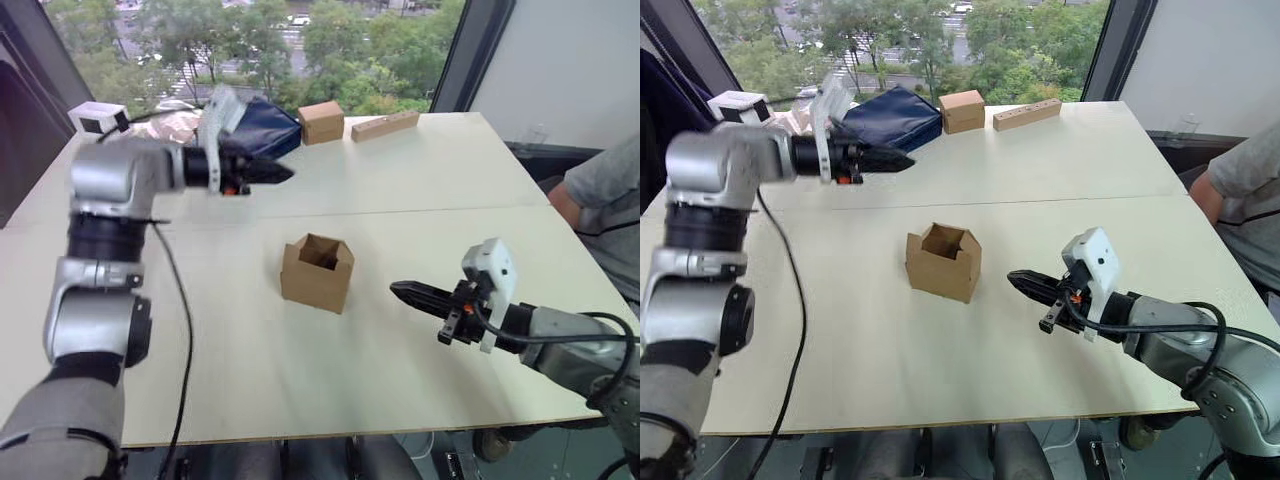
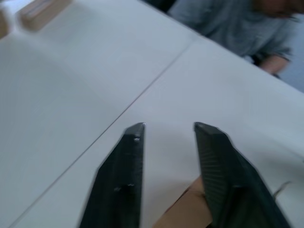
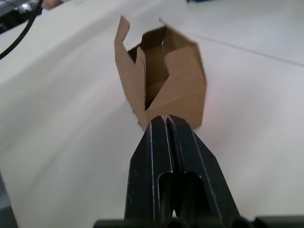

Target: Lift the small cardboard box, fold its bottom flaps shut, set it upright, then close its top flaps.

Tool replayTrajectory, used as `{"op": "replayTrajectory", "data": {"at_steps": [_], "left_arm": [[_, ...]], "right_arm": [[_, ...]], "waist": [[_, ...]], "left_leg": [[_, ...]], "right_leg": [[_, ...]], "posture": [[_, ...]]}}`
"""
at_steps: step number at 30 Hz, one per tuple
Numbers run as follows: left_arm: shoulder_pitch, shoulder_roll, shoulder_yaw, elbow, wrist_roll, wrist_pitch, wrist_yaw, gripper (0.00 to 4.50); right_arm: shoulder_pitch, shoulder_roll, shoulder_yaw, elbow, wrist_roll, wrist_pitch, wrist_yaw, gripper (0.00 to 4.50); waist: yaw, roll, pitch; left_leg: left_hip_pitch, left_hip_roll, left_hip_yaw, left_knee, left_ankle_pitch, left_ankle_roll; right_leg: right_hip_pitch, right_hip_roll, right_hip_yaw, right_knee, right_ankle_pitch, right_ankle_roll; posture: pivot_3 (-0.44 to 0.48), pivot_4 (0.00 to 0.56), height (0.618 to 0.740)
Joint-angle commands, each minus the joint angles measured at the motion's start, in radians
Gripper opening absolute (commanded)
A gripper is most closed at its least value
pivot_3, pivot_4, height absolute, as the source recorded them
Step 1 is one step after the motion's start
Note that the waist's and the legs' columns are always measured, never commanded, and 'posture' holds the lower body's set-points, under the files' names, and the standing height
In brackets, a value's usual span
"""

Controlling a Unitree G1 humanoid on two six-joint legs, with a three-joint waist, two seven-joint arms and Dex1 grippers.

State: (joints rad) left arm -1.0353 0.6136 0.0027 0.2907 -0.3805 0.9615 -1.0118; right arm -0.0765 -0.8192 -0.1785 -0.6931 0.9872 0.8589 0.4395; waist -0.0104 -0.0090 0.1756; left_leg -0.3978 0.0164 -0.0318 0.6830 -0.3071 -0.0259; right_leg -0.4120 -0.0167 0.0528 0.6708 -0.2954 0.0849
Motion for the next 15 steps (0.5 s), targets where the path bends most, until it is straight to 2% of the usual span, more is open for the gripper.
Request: {"op": "replayTrajectory", "data": {"at_steps": [1,5,7,12,15], "left_arm": [[0.151,0.019,0.026,-0.155,0.012,-0.075,0.055,0.06],[0.294,0.008,0.007,-0.207,0.031,-0.168,0.082,0.01],[0.348,-0.021,-0.009,-0.18,0.061,-0.23,0.118,0.01],[0.404,-0.074,-0.072,-0.101,0.127,-0.353,0.144,0.01],[0.413,-0.096,-0.08,-0.099,0.116,-0.356,0.135,0.01]], "right_arm": [[-0.031,0.002,0.054,0.04,-0.091,-0.032,0.025,0.0],[-0.069,0.023,0.133,0.096,-0.194,-0.059,0.036,0.0],[-0.086,0.044,0.192,0.127,-0.266,-0.077,0.032,0.0],[-0.103,0.137,0.287,0.184,-0.391,-0.134,0.015,0.0],[-0.103,0.162,0.32,0.191,-0.433,-0.14,0.03,0.0]], "waist": [[0.002,0.0,0.0],[0.006,-0.001,0.0],[0.009,-0.001,-0.001],[0.012,-0.001,-0.001],[0.014,-0.001,-0.001]], "left_leg": [[0.001,-0.001,0.001,0.0,0.0,0.0],[0.0,-0.005,0.001,0.0,0.001,-0.002],[0.0,-0.006,0.001,0.0,0.001,-0.002],[0.003,-0.006,0.002,0.0,0.001,-0.002],[0.002,-0.006,0.002,0.0,0.001,-0.002]], "right_leg": [[0.001,-0.002,0.0,0.0,0.0,0.0],[0.001,-0.009,-0.002,-0.001,0.001,0.001],[0.002,-0.009,-0.002,-0.001,0.001,0.001],[0.003,-0.009,-0.003,-0.001,0.001,0.001],[0.003,-0.009,-0.003,-0.001,0.001,0.001]], "posture": [[0.0,0.15,0.74],[0.0,0.15,0.74],[0.0,0.15,0.74],[0.0,0.15,0.74],[0.0,0.15,0.74]]}}
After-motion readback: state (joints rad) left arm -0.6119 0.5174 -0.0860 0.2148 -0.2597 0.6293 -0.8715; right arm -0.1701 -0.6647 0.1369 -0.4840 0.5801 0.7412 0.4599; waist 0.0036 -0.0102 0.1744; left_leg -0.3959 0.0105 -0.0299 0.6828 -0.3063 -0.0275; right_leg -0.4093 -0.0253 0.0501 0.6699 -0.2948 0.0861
